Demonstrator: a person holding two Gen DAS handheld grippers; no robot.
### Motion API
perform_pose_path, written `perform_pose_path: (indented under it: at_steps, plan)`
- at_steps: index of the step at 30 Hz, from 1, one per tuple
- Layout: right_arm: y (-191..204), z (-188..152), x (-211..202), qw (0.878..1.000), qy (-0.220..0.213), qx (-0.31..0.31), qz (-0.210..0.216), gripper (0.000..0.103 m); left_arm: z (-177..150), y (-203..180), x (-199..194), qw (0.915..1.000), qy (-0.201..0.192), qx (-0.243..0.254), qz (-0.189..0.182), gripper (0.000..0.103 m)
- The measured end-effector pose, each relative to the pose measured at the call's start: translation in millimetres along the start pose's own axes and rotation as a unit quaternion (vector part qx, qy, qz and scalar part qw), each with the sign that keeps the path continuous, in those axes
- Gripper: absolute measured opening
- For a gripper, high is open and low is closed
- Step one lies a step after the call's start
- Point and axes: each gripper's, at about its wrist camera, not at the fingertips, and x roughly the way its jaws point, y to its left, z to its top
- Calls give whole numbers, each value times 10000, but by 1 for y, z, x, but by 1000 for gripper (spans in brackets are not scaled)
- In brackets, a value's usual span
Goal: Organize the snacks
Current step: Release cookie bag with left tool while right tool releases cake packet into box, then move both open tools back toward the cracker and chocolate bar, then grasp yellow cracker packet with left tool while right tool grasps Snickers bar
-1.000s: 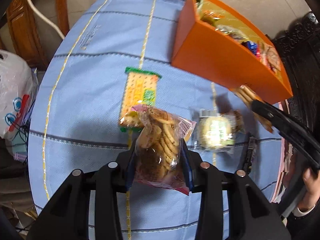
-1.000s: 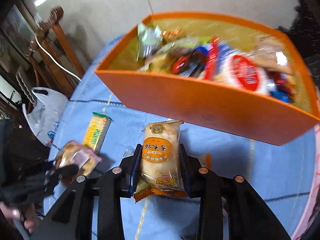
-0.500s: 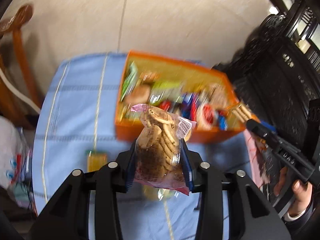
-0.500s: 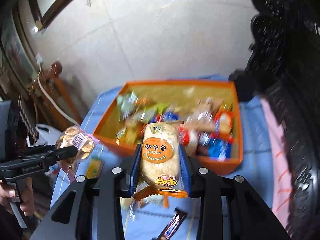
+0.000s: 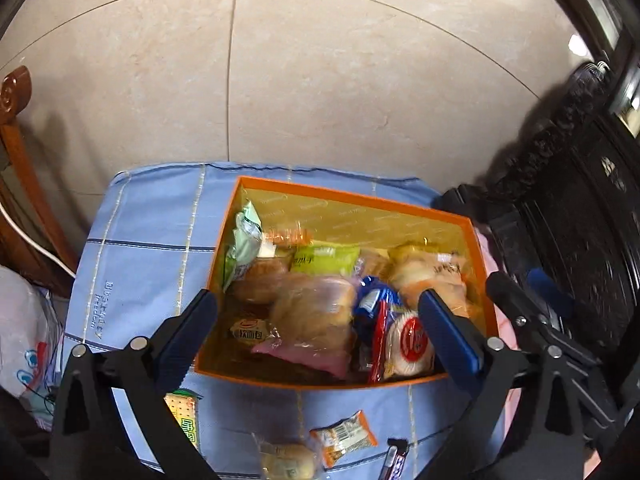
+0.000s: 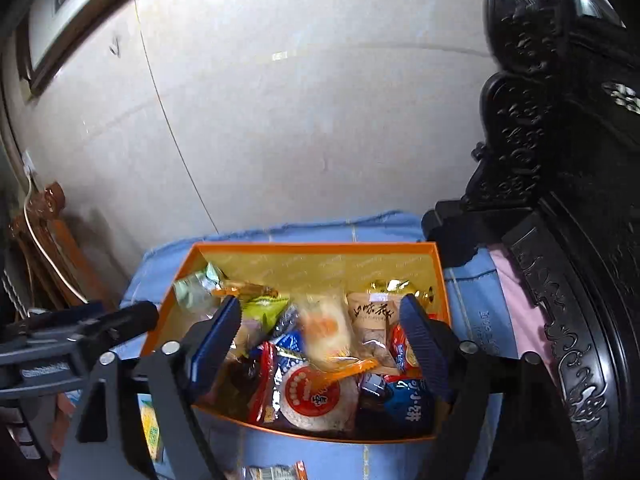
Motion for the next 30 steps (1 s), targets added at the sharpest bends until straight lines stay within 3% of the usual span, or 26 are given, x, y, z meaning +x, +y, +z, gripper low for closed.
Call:
perform_pose_path:
  at_steps: [5, 10, 20, 27, 28, 30]
  plan:
    - [-19, -36, -1, 9980, 498, 305, 251, 85, -24, 26, 8, 9988, 447, -137, 171, 99]
    - [-33, -74, -8, 9948, 917, 404, 193, 87, -56, 61, 7, 9965, 638, -284, 463, 99]
    - [-50, -131, -11, 9858, 1527, 698, 33, 90, -134, 135, 29, 9808, 1325, -939, 1084, 98]
    - [-40, -155, -14, 9813, 1822, 606, 97, 90, -165, 144, 69, 9715, 1667, -532, 1597, 98]
    - [-39, -158, -14, 9806, 1858, 607, 110, 90, -167, 146, 72, 9717, 1701, -570, 1534, 95]
    - [-38, -161, -14, 9793, 1928, 605, 129, 91, -174, 152, 77, 9710, 1829, -744, 1345, 70]
